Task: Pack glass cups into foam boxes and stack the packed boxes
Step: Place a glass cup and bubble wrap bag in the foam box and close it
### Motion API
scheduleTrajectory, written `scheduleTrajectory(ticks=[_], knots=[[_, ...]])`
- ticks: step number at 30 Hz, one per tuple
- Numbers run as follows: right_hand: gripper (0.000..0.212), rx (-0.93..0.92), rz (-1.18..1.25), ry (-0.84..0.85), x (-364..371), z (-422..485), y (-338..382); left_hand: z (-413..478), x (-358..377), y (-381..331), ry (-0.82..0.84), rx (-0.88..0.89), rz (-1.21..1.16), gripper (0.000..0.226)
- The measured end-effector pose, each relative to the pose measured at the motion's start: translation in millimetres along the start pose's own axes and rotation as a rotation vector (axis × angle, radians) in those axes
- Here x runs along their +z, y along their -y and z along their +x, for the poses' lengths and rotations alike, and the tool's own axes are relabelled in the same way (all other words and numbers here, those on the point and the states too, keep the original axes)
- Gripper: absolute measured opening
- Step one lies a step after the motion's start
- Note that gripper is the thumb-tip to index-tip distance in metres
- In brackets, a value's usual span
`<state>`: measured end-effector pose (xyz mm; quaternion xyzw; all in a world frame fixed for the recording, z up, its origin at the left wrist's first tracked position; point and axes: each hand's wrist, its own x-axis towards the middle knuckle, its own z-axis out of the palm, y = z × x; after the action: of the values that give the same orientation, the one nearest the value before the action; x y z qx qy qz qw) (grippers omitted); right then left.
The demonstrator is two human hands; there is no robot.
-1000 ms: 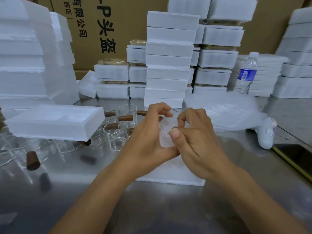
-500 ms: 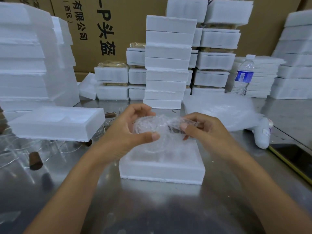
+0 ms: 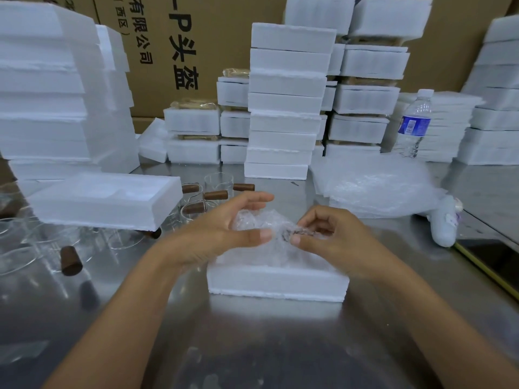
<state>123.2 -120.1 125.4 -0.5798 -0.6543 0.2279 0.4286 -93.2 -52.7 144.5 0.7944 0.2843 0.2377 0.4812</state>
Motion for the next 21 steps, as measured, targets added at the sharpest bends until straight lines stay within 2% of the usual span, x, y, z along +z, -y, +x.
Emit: scheduleTrajectory(ticks=[3,9,12,13,15,17,19,21], knots=[[0.014,-0.044,-0.032,-0.031,7,0,0,3,1,3,-0.066,-0.002,-0.019,0.046],[0.011,-0.033,-0.086,0.063,-2,-1,1,4,-2,5,-0.023,-0.044,0.000,0.047],[0.016,-0.009,0.098,-0.092,-6,2,2,2,0,2,-0.064,-0.032,-0.030,0.042],[0.015,-0.005,0.134,-0.180,-7,4,1,3,2,-2,-0.136,-0.003,-0.065,0.037],[0.015,0.012,0.154,-0.347,-10,7,-2,3,4,-10,-0.392,0.087,-0.115,0.019],[0.015,0.032,0.153,-0.455,-12,8,-5,-2,1,-18,-0.659,0.185,-0.103,0.017],[0.012,0.032,0.144,-0.499,-13,8,-8,-13,-6,-20,-0.853,0.237,0.082,0.019],[0.010,0.024,0.121,-0.502,-12,9,-10,-26,-14,-16,-0.992,0.191,0.457,0.019]])
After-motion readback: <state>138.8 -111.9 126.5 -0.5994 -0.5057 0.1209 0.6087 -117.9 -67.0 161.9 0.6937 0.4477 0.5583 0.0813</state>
